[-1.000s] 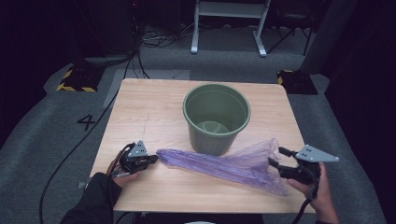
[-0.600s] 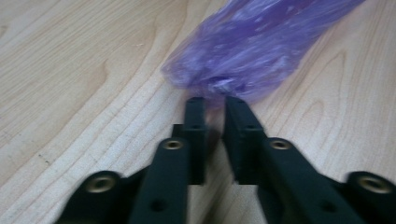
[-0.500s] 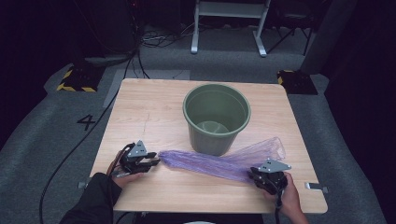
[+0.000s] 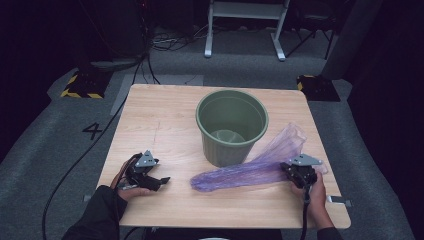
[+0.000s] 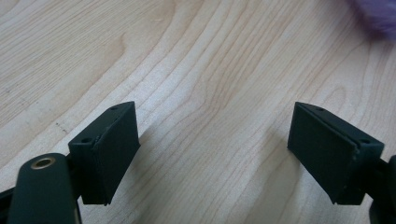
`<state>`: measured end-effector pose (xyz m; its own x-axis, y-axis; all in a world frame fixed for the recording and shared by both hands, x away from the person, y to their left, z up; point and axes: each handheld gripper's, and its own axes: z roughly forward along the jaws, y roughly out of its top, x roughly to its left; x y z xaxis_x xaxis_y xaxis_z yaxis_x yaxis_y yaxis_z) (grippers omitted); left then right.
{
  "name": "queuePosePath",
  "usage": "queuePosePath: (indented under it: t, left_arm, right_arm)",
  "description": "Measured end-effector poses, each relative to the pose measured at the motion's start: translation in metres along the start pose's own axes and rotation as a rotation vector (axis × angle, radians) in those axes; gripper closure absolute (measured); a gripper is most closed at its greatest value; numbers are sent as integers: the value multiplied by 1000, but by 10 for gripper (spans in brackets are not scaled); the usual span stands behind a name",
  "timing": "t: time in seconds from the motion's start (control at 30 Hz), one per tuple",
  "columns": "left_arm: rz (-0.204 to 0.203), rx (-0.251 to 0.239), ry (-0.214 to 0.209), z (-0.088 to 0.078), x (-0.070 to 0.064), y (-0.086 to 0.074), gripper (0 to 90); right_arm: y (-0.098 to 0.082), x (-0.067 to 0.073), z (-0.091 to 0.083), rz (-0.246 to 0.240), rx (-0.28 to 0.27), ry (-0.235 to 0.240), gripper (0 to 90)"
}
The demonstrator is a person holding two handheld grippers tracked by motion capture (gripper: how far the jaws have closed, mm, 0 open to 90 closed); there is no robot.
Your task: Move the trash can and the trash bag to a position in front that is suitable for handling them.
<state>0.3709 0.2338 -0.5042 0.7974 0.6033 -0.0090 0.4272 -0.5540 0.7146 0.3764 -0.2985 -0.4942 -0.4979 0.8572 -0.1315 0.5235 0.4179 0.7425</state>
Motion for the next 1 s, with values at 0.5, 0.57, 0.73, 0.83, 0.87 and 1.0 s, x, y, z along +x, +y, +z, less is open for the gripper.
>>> queuePosePath:
  t: [0.5,0.57,0.73,0.83,0.87,1.0]
  left_arm:
    - [-18,2,18,2,-3,2,153]
    - [-17,2,16,2,-3,2,153]
    - [-15,3,16,2,-3,2,152]
    - [-15,3,15,2,-3,2,152]
    - [-14,2,13,2,-3,2,153]
    - [-8,1,5,2,-3,2,152]
  right_arm:
    - [30,-30,13,73,-112,-36,404]
    - [33,-29,2,78,-164,-8,344]
    - [44,-17,-21,24,-208,23,299]
    - [44,-3,-27,4,-211,63,302]
    - [45,1,-27,-12,-215,76,302]
    - [58,13,-26,-45,-234,129,357]
